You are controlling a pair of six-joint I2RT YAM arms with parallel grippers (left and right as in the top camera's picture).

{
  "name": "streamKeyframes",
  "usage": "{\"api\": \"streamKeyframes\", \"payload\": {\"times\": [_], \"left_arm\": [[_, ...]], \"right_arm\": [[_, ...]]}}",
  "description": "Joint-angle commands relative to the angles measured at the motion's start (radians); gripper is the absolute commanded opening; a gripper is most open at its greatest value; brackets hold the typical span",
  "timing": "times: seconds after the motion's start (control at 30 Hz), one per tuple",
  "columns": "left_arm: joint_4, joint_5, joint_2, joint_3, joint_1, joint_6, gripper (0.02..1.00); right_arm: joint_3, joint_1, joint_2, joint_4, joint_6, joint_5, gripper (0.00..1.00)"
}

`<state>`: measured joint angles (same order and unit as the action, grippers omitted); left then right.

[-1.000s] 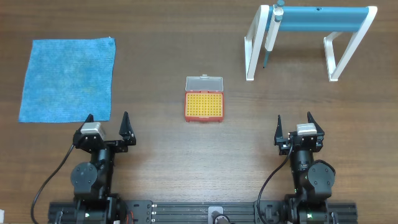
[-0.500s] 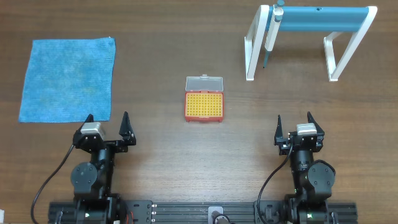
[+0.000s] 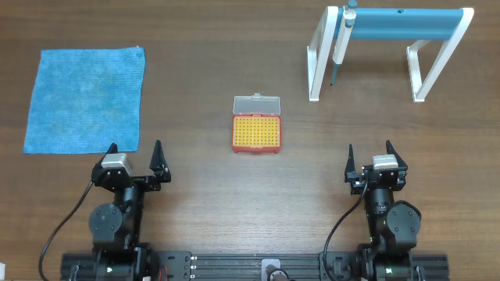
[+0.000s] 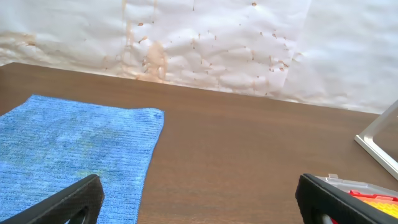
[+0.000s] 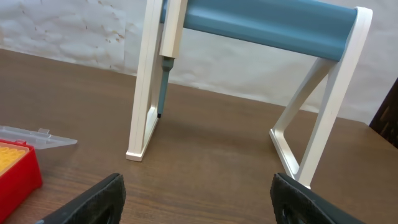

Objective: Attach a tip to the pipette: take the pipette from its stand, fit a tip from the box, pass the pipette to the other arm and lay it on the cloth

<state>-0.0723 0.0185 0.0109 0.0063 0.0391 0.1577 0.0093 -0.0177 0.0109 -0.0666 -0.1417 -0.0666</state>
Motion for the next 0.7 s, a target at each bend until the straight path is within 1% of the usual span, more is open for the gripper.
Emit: {"api": "streamKeyframes", "payload": {"times": [0.03, 0.33, 0.4, 0.53, 0.57, 0.6, 0.63, 0.7], "left_arm": [[-0.008, -0.008, -0.007, -0.001, 0.0, -0.009, 0.998], [-0.008, -0.008, -0.007, -0.001, 0.0, -0.009, 0.998], [-0.008, -0.007, -0.007, -0.001, 0.0, -0.009, 0.996], [-0.008, -0.007, -0.007, -0.001, 0.0, -0.009, 0.996], [-0.008, -0.008, -0.007, -0.001, 0.0, -0.009, 0.996], [-0.008, -0.008, -0.007, -0.001, 0.0, -0.009, 0.998], [-0.008, -0.007, -0.007, -0.001, 0.0, -0.009, 0.996], [-0.008, -0.007, -0.007, -0.001, 0.0, -0.009, 0.998]], "right_arm": [[-0.005, 0.001, -0.01, 0.0, -0.01, -0.013, 0.768], [-0.005, 0.001, -0.01, 0.0, -0.01, -0.013, 0.766], [-0.005, 0.0, -0.01, 0.008, -0.01, 0.018, 0.772], [-0.005, 0.001, -0.01, 0.027, -0.008, 0.021, 0.768], [-0.005, 0.002, -0.01, 0.031, 0.013, 0.021, 0.768], [-0.005, 0.001, -0.01, 0.049, 0.065, 0.016, 0.766], [-0.005, 0.001, -0.007, 0.074, 0.095, 0.008, 0.768], [-0.005, 0.002, 0.018, 0.133, 0.141, -0.019, 0.768]]}}
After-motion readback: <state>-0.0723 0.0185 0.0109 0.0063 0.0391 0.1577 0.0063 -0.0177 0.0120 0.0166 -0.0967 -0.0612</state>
